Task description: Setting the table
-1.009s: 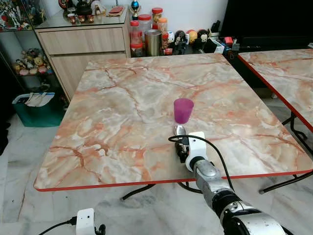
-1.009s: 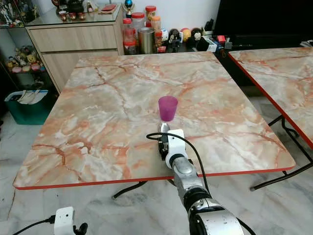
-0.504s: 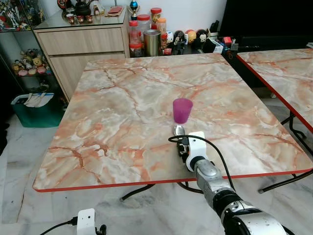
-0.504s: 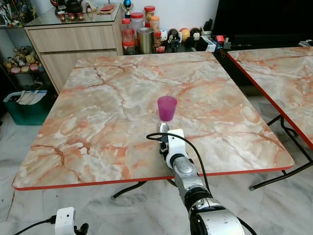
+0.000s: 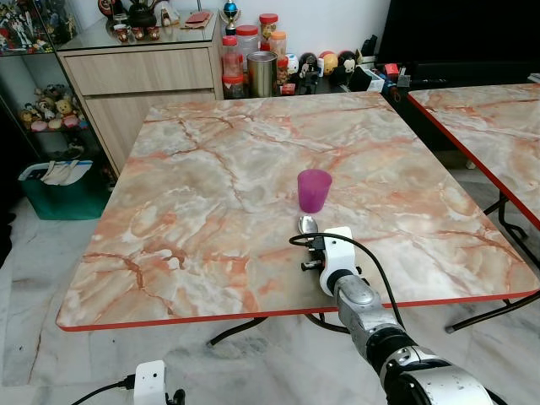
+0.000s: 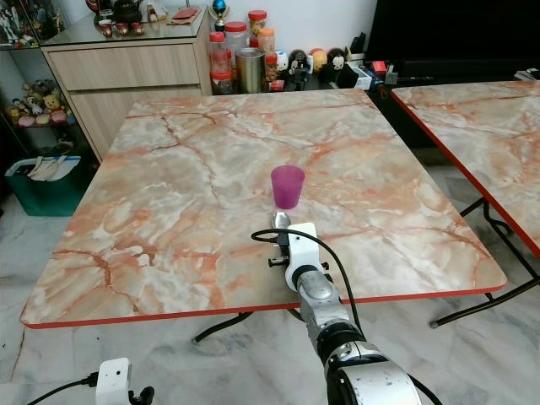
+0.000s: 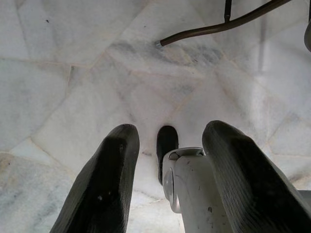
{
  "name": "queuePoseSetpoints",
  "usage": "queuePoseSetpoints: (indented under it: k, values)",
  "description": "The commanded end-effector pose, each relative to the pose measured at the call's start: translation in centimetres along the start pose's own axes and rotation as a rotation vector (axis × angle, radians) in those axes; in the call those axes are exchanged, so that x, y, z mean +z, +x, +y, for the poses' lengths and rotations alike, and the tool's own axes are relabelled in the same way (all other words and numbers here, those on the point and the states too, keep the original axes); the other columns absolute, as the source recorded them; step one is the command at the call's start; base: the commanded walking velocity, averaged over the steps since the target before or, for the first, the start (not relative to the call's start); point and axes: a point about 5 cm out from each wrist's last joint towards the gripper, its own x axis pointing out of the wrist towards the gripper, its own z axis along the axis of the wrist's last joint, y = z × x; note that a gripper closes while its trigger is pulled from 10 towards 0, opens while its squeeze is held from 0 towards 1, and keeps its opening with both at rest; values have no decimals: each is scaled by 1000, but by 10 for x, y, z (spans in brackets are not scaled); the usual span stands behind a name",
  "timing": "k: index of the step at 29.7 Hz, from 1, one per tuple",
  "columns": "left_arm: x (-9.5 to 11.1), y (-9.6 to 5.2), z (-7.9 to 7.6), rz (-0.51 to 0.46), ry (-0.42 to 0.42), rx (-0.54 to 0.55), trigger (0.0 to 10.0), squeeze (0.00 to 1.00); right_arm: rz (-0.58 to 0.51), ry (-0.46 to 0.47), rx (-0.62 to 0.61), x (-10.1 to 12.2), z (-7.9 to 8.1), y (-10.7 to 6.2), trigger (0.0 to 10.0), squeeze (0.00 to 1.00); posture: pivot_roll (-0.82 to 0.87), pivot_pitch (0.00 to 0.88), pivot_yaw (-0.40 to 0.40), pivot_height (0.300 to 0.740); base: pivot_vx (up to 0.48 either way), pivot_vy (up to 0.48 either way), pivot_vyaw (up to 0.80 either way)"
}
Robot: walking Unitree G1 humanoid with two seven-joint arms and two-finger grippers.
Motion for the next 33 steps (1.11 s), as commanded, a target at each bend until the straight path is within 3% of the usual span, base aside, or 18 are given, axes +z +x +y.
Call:
queuePoseSetpoints:
  k: [1,9,13,14,15,28,33]
  values:
    - [-2,-1,3,9,10,10,10000,0,-1,-14,42,3,9,2,0,0,94,0,21,740,0,0,0]
    - [-1,0,3,6,9,12,10000,0,-13,-31,55,3,13,1,0,0,95,0,19,740,0,0,0]
    - [0,0,3,1,15,15,10000,0,-89,-56,87,13,19,1,0,0,92,0,19,740,0,0,0]
    - [1,0,3,-3,17,19,10000,0,-145,-65,88,20,21,1,6118,0,95,0,17,740,0,0,0]
    - [1,0,3,-4,18,20,10000,0,-181,-52,88,26,22,1,10000,0,95,0,17,740,0,0,0]
    - [9,1,4,-37,8,39,10000,0,-498,-101,175,71,45,-13,10000,0,82,0,18,740,0,0,0]
    - [9,1,8,-46,-30,62,10000,0,-540,-112,180,79,49,-17,10000,0,82,0,18,740,0,-164,0]
